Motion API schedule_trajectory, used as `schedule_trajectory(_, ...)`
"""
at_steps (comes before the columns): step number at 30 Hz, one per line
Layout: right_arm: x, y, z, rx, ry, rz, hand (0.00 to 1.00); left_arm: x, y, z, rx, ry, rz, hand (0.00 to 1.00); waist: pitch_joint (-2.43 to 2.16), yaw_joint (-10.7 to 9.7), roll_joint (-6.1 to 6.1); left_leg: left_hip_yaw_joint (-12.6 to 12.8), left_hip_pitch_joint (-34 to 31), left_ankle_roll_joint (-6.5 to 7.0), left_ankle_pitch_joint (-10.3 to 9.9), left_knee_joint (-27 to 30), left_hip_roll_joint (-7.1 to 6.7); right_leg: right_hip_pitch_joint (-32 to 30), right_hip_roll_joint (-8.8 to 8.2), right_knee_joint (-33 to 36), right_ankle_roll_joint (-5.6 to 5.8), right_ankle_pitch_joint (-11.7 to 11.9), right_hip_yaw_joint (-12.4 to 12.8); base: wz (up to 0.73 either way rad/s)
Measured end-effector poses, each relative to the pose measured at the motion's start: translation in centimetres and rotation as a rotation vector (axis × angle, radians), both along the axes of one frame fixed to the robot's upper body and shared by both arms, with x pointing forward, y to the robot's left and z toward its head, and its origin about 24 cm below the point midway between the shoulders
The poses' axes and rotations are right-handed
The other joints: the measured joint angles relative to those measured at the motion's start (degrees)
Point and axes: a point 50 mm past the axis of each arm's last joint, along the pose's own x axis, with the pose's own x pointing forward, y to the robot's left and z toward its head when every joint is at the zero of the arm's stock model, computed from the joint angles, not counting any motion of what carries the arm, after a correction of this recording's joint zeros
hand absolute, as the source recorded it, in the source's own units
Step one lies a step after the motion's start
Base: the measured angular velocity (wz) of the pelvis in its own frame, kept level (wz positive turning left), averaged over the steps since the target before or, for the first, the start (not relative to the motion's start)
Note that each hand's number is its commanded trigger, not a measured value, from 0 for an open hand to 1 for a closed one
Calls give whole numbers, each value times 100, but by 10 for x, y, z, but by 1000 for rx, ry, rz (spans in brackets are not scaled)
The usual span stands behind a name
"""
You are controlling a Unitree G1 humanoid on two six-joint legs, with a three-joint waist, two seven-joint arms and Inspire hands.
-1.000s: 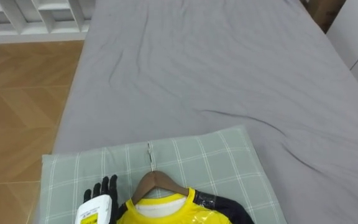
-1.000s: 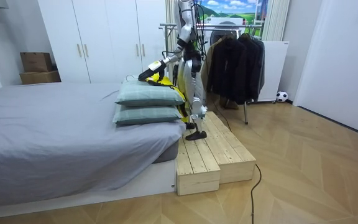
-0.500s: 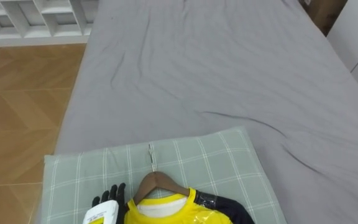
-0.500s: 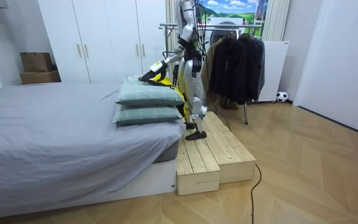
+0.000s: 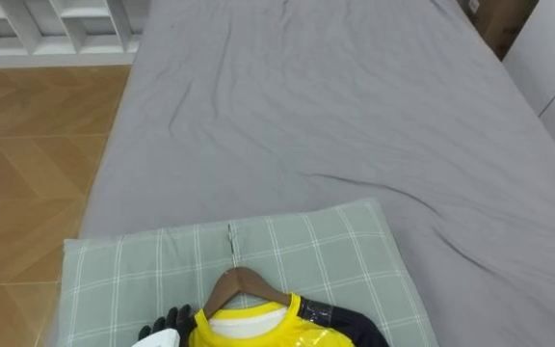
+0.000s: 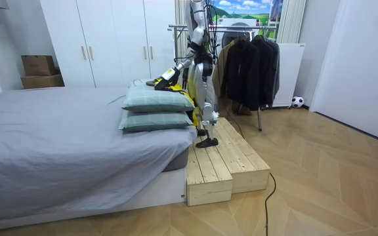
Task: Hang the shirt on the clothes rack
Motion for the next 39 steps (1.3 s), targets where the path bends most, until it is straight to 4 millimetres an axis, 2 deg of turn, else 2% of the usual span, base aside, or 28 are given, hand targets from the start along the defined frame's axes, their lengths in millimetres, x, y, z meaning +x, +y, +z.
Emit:
schedule_trajectory(5,-2,1,-1,3,4,-2,0,-10,4,-10,16,47,10,0,13,-8,-32,53,101,0,0,-12,12,80,4,-2,-1,1,48,-4)
schedule_trajectory(20,-1,1,0,1,4,6,0,-8,7,-12,13,49,45,0,28,-3,1,160,127,-1,-1,-100,53,27,55,8,-28,18,168,-3)
schedule_trajectory(23,1,1,0,0,1,11,0,-8,9,-12,8,51,66,0,30,12,-6,232,131,-2,-1,-89,70,-4,95,6,-35,21,287,-11)
schedule_trajectory(26,1,2,0,0,4,20,0,-4,10,-11,-6,45,95,0,50,3,-41,288,114,-5,0,-70,89,-24,100,7,-50,30,310,-9)
schedule_trajectory(27,2,3,0,0,2,26,0,-3,11,-10,-8,42,103,32,62,7,-61,301,110,-7,1,-71,95,-29,98,4,-55,32,321,-5)
schedule_trajectory(28,2,3,0,1,1,27,0,-2,11,-10,-9,41,108,84,69,8,-76,305,110,-10,3,-70,97,-31,99,4,-58,34,324,0)
schedule_trajectory(29,3,5,0,3,1,30,0,-2,12,-9,-10,39,114,100,69,10,-103,307,108,-17,7,-70,101,-35,101,0,-66,39,326,0)
schedule_trajectory(34,2,7,-1,2,4,44,0,2,15,-7,-8,19,131,100,58,18,-167,309,107,-24,11,-61,103,-35,104,3,-80,49,326,0)
schedule_trajectory(37,2,7,-1,-1,6,44,0,13,19,0,4,-26,147,100,53,34,-171,316,108,-23,11,-57,99,-28,108,6,-80,49,328,0)
schedule_trajectory(39,2,8,-1,0,7,46,0,20,25,5,22,-45,160,100,33,36,-182,359,113,-23,11,-57,102,-21,110,9,-83,54,344,-8)
